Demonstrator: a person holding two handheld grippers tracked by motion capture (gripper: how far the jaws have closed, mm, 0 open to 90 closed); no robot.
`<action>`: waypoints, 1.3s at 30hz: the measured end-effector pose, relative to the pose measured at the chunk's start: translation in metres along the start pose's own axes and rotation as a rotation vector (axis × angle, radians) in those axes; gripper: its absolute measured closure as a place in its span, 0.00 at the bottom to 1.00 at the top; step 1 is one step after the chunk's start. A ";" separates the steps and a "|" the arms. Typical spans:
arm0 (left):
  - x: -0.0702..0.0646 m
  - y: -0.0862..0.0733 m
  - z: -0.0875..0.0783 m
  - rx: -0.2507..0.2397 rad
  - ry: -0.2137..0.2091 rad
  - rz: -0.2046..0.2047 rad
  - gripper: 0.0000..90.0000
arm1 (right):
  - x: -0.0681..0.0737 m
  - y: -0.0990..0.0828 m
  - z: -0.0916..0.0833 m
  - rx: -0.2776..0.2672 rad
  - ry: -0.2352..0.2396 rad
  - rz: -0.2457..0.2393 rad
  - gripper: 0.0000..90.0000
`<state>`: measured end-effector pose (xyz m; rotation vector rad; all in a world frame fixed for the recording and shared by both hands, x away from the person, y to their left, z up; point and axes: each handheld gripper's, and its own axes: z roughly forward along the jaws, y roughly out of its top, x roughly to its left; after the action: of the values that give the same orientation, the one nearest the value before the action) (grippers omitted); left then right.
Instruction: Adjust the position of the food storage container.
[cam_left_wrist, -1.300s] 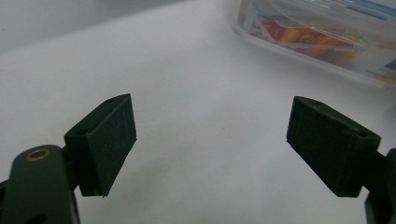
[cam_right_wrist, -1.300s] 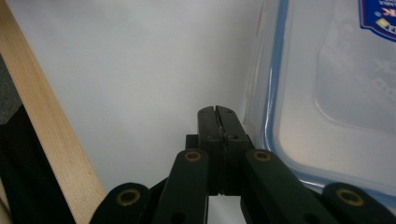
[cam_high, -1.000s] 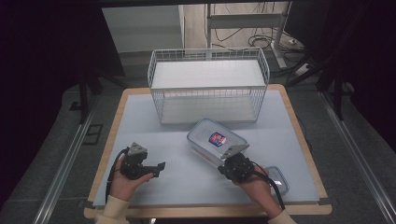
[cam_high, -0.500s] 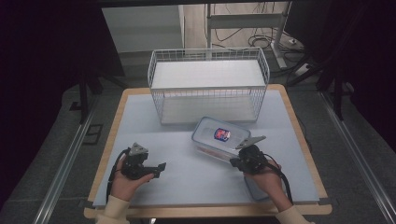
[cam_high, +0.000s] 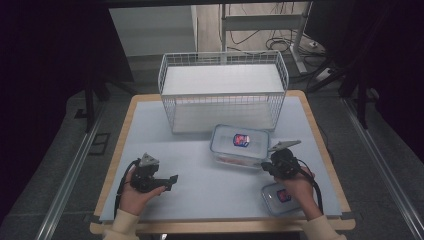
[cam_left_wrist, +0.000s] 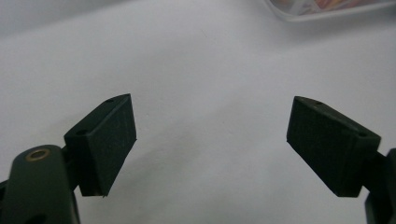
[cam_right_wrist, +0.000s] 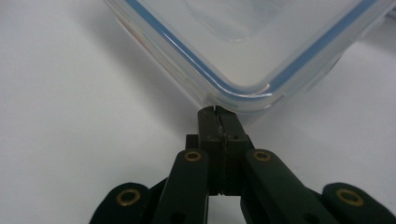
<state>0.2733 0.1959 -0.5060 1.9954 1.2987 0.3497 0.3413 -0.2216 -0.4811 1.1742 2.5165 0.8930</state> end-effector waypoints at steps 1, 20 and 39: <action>0.000 0.000 0.000 0.000 0.000 0.000 0.18 | -0.002 -0.001 0.000 -0.001 0.009 0.012 1.00; -0.002 -0.001 0.001 -0.002 0.007 -0.005 0.18 | -0.028 -0.001 -0.017 -0.046 -0.031 0.071 1.00; 0.007 -0.004 0.000 -0.008 0.019 -0.013 0.18 | -0.077 0.065 0.019 0.023 -0.128 0.167 1.00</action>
<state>0.2743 0.2027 -0.5100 1.9806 1.3194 0.3683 0.4402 -0.2395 -0.4608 1.4181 2.3611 0.8007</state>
